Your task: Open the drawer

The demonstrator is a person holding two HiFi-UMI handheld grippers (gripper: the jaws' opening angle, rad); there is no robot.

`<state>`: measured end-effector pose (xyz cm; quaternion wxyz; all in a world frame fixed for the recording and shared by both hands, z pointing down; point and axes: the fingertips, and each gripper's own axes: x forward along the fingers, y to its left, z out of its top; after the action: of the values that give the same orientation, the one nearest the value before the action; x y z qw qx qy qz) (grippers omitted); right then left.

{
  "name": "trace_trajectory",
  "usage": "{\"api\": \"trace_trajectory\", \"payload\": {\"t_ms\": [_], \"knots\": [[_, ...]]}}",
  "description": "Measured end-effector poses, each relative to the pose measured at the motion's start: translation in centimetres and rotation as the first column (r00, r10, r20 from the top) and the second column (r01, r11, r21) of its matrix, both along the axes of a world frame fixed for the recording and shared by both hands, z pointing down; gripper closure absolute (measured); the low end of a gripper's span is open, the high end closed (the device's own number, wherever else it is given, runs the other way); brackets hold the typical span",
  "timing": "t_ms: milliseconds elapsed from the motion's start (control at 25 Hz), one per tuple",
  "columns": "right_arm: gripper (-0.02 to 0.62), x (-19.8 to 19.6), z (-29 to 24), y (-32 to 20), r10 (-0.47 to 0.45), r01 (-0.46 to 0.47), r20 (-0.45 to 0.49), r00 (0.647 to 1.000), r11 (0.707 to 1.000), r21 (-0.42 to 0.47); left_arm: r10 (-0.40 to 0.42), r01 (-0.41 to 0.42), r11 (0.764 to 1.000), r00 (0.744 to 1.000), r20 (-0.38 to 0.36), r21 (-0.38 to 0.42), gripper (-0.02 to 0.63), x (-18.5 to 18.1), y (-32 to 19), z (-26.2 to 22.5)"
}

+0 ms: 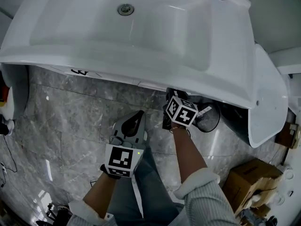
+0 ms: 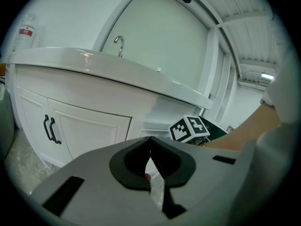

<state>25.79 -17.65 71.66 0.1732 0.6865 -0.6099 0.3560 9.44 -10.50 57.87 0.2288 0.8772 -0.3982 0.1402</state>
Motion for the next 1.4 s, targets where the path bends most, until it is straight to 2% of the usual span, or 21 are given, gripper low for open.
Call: {"api": "trace_trajectory", "payload": {"t_ms": [240, 400, 1400], "knots": [[0.430, -0.1, 0.5, -0.1, 0.032, -0.032, -0.014, 0.999, 0.999, -0.041, 0.000, 0.000, 1.000, 1.000, 0.001, -0.004, 0.589, -0.2, -0.1, 0.1], [0.449, -0.1, 0.4, -0.1, 0.006, -0.007, -0.019, 1.000, 0.999, -0.035, 0.001, -0.001, 1.000, 1.000, 0.003, -0.004, 0.589, -0.3, 0.1, 0.1], [0.454, -1.7, 0.3, 3.3, -0.086, 0.085, -0.013, 0.996, 0.993, -0.084, 0.016, -0.015, 1.000, 1.000, -0.015, 0.014, 0.589, 0.6, 0.0, -0.9]]}}
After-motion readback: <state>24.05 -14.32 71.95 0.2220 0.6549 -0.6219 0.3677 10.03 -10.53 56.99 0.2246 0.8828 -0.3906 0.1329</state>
